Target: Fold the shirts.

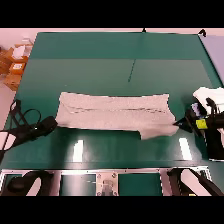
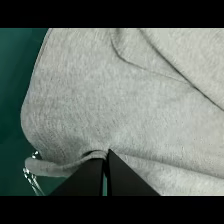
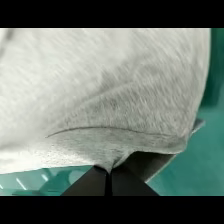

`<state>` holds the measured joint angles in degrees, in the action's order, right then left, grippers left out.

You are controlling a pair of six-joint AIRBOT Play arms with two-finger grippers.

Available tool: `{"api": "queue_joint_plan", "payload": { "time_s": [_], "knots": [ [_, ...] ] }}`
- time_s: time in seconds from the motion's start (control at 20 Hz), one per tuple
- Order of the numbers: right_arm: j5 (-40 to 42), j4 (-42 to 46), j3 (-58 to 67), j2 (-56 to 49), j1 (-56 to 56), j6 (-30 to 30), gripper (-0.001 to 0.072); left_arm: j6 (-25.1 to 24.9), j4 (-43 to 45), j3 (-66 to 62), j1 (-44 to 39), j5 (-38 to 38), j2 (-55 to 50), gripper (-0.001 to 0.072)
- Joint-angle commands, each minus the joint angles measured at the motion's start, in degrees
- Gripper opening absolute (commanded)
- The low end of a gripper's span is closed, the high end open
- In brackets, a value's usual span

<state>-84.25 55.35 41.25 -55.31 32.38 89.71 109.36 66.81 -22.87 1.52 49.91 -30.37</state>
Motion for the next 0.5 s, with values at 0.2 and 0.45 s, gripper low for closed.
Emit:
{"api": "queue_joint_plan", "payload": {
  "time_s": [0.2, 0.45],
  "knots": [
    [9.3, -6.1, 12.5, -10.3, -6.1, 1.6, 0.001, -12.6, -6.6, -15.2, 0.1, -7.3, -23.3, 0.0022],
    [19.2, -7.0, 17.9, -24.7, -11.6, 1.1, 0.0011, -21.5, -12.3, -29.9, 0.1, -7.0, -47.1, 0.0023]
  ]
}}
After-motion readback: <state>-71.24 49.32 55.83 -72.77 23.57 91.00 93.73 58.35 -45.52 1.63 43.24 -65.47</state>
